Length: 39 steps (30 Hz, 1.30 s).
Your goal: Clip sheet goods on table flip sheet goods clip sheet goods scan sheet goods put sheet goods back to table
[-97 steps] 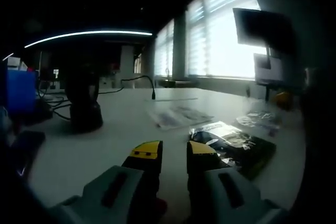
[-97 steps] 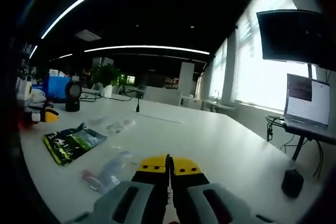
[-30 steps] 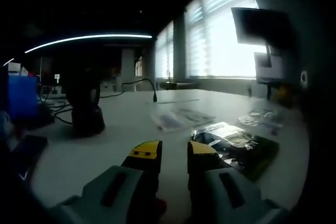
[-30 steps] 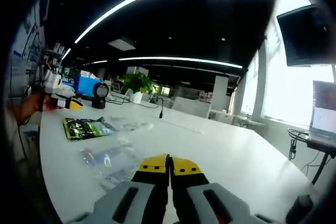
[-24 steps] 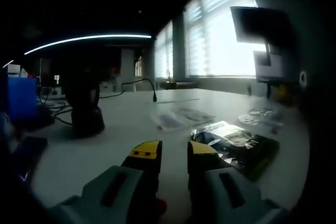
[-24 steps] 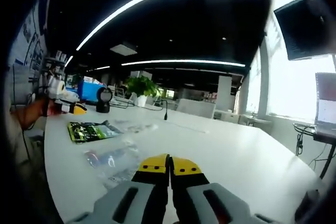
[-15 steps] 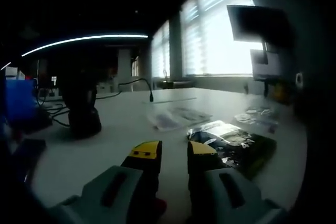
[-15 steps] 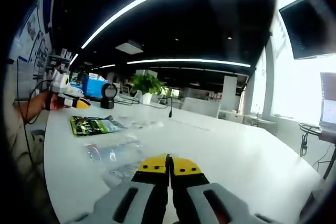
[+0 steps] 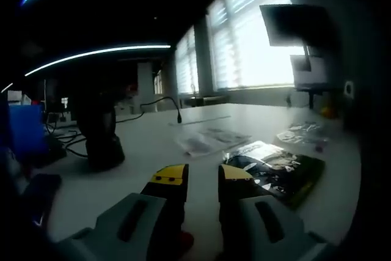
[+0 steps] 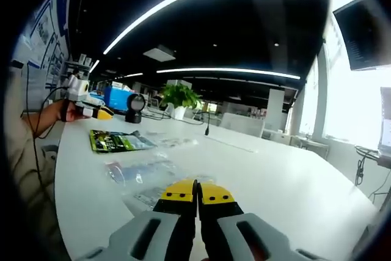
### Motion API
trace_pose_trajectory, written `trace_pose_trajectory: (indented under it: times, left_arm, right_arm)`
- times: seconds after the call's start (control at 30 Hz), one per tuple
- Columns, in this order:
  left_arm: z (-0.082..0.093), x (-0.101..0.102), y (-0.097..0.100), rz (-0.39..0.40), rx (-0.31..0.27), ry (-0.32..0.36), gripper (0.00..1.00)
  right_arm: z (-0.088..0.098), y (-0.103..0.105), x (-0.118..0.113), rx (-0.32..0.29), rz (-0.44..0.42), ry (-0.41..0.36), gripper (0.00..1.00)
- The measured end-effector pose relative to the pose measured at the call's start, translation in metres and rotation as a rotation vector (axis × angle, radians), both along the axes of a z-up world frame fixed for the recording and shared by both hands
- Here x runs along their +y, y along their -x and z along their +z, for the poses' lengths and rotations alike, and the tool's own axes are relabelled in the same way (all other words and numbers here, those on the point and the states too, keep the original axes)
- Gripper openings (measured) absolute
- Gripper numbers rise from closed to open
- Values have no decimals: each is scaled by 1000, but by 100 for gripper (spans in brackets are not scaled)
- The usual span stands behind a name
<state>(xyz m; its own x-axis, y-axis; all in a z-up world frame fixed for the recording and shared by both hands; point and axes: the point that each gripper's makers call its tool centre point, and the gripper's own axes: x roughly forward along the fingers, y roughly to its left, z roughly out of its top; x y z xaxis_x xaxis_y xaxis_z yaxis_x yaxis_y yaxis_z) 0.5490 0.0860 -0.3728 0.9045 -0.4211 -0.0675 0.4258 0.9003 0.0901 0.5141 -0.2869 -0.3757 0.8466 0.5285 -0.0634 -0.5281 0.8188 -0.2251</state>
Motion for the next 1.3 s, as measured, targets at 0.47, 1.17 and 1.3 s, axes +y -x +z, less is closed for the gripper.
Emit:
trace_pose_trajectory:
  times: [0.47,1.17,1.3]
  left_arm:
    - [-10,-14,6,-70,37,5,12]
    - [-12,-11,2,-54,27,-31,12]
    - [-12,-10,2,-47,23,-40,12]
  right_arm:
    - [1,3,1,4,37,-40,0]
    - [-3,6,4,-1,41,-1,0]
    - [-1,6,3,-8,37,-10,0]
